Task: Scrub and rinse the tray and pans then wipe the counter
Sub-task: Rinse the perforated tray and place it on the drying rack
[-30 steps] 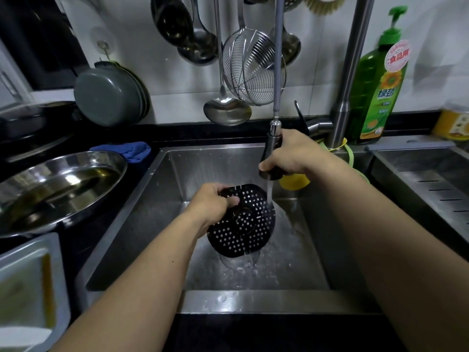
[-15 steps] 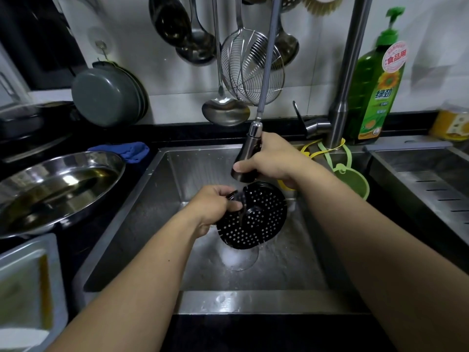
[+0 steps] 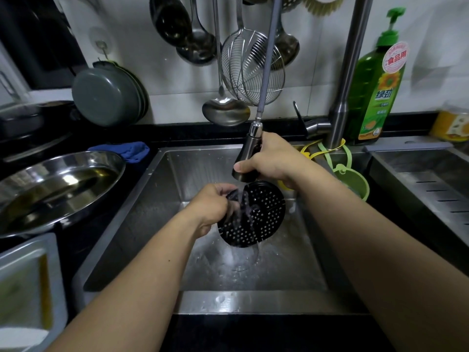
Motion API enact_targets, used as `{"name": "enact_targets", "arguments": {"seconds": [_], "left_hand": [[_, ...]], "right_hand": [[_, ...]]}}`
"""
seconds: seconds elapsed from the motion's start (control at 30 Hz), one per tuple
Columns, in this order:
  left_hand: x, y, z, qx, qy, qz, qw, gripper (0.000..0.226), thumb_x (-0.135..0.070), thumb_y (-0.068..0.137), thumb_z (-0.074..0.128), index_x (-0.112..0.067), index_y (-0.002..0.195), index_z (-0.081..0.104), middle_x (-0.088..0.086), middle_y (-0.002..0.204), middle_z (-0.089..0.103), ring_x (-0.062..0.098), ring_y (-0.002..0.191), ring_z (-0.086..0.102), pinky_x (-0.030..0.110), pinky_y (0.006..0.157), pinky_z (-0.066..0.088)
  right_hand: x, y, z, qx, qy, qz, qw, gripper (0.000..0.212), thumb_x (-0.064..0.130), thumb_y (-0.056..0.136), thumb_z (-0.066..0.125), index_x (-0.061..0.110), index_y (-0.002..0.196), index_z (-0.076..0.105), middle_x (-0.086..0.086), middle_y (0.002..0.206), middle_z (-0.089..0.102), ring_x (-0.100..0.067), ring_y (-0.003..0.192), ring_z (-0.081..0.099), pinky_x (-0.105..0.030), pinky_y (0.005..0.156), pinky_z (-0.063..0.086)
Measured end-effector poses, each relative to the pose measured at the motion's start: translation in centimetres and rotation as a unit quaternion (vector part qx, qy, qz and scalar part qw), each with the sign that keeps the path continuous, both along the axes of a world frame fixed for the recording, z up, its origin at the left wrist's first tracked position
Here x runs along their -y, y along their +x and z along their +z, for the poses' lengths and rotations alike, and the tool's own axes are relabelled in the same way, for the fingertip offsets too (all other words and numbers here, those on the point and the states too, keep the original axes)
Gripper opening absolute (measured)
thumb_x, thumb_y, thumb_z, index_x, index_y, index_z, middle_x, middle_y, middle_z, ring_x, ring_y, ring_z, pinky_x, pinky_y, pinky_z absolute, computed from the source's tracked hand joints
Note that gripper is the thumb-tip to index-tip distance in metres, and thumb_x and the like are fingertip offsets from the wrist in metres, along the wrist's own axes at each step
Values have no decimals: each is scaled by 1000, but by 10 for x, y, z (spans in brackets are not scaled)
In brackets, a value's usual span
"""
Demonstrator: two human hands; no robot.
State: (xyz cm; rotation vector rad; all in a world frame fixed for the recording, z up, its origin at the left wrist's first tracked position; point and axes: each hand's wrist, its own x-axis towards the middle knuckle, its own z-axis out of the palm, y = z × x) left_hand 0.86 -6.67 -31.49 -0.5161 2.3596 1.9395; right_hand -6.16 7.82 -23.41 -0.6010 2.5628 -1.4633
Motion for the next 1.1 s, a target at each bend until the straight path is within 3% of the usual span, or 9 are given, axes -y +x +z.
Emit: {"name": "enact_targets", "arguments": {"seconds": [0.17,0.33,0.57,0.7,0.77,0.9,1.1], "left_hand": [[1,2,3,5,-3,8,1000,41,15,91,56,-14,115,73,4,104,74,20,97,68,30,74,52],[1,3,5,4,-14,24,1000,34,10,94,57,-18,104,73,6,104,75,20,95,70,29,71,52],[1,6,9,8,-5,42,999,29,7,96,57,-17,104,72,7,103,74,20,93,69,30,68,52],[3,6,9,11,25,53,998,30,10,98,52,-14,101,69,8,95,72,20,83,68,32,63,55],[4,5,8,12,34,57,998,30,12,98,48,-12,102,67,10,95,69,22,83,66,35,69,56],[6,3,8,17,49,74,996,33,13,99,41,-13,93,61,11,90,66,22,75,62,37,68,54],[9,3,9,30,130,106,985,29,10,101,38,-12,95,56,13,96,68,28,84,65,47,71,58]], "right_hand": [[-10,-8,0,-23,47,-31,998,43,25,65,92,24,94,61,0,93,70,-23,92,67,-48,91,55],[-28,-13,4,-14,65,-45,997,46,23,70,90,24,106,62,0,97,67,-24,97,64,-46,95,54],[-30,-17,4,-11,79,-56,995,42,23,67,91,26,97,61,0,95,67,-25,97,65,-48,94,55],[-37,-19,7,-15,96,-56,994,43,23,72,89,24,102,59,3,96,64,-23,99,61,-40,91,51],[-40,-20,8,-14,104,-56,993,46,23,73,89,24,107,59,3,98,63,-23,100,59,-36,86,47],[-41,-18,11,9,93,-47,995,43,14,72,88,21,106,63,-3,100,68,-25,95,65,-45,88,57],[-35,-9,16,49,76,12,996,34,5,77,83,16,101,60,-10,94,73,-24,77,74,-32,60,58]]}}
